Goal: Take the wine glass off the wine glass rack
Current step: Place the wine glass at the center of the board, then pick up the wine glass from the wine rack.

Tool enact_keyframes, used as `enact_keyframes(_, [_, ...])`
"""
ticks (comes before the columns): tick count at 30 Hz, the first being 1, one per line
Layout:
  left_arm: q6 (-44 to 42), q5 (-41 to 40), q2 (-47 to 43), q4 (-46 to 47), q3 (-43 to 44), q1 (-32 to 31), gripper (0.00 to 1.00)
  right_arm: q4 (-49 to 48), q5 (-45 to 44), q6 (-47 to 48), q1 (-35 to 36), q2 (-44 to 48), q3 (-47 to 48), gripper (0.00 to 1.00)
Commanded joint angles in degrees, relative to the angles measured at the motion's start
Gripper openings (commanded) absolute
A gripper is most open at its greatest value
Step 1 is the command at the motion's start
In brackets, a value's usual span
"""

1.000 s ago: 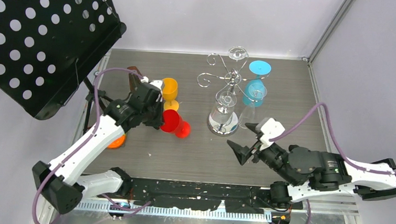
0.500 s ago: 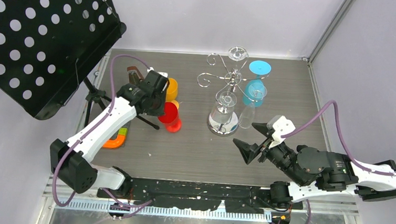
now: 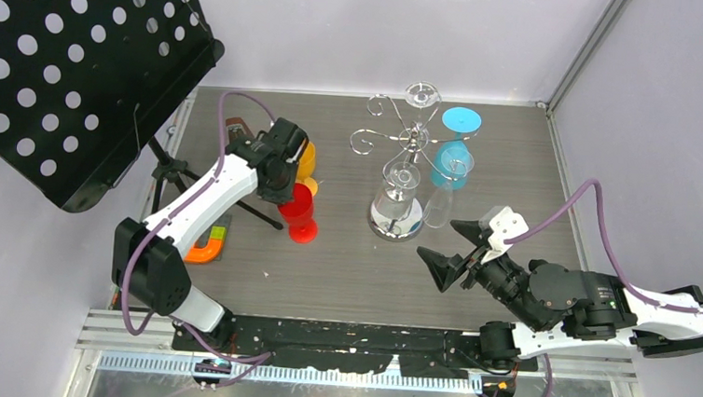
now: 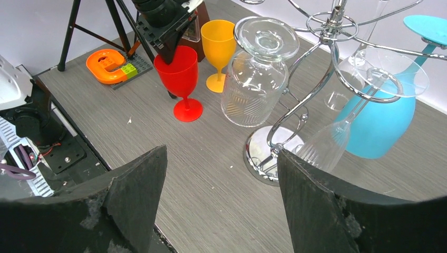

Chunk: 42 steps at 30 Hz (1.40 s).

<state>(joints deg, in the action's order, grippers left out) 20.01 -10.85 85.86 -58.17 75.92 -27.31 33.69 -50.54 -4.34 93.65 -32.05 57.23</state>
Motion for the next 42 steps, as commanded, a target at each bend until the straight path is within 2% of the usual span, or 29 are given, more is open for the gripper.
enact_keyframes(1, [-1.12, 0.39, 0.22, -0.23, 1.22, 0.76, 0.01, -0.01, -1.33, -1.95, 0.22, 0.46, 0.08, 0.82])
enact_keyframes(3, [-1.2, 0.2, 0.32, -0.22, 1.23, 0.77, 0.09, 0.01, -1.37, -1.98, 0.22, 0.35, 0.07, 0.82])
enact_keyframes(4, [-1.2, -0.25, 0.33, -0.36, 1.17, 0.84, 0.18, -0.01, -1.57, -1.99, 0.22, 0.27, 0.12, 0.82])
enact_keyframes(9, [-1.02, -0.78, -0.85, -0.57, 1.55, 0.86, 0.5, 0.34, -1.92, -1.92, 0.22, -0.15, 1.09, 0.83])
enact_keyframes(11, [-1.03, -0.76, -1.69, -0.53, 1.85, 0.86, 0.57, 0.65, -1.97, -2.02, 0.22, -0.31, 1.95, 0.83])
enact_keyframes(17, [-0.64, -0.9, -5.97, -1.35, 3.93, 0.81, 0.65, 3.4, -3.51, -2.69, 0.23, -2.23, 6.06, 0.86])
enact_keyframes(25, [-0.29, 2.11, -15.98, 1.1, 3.14, 0.68, 0.75, 6.32, -10.53, -1.0, 0.01, -6.48, 12.55, 0.92])
enact_keyframes(32, [-0.5, 7.3, -23.32, 4.39, 0.82, 0.68, 0.92, 10.45, -13.41, 0.77, -1.66, -12.78, 24.38, 0.94])
enact_keyframes(36, [-0.37, 8.94, -25.6, 5.32, -0.65, 0.68, 0.98, 12.09, -9.63, 2.39, -7.81, -17.73, 30.67, 0.94])
enact_keyframes(38, [-0.33, 9.62, -26.37, 5.44, -1.24, 0.68, 0.98, 13.01, -1.92, 2.3, -14.74, -20.42, 33.16, 0.93])
enact_keyframes(42, [-0.41, 10.46, -28.43, 5.89, -3.35, 0.68, 0.98, 12.41, 6.52, 2.01, -26.46, -22.99, 34.7, 0.93])
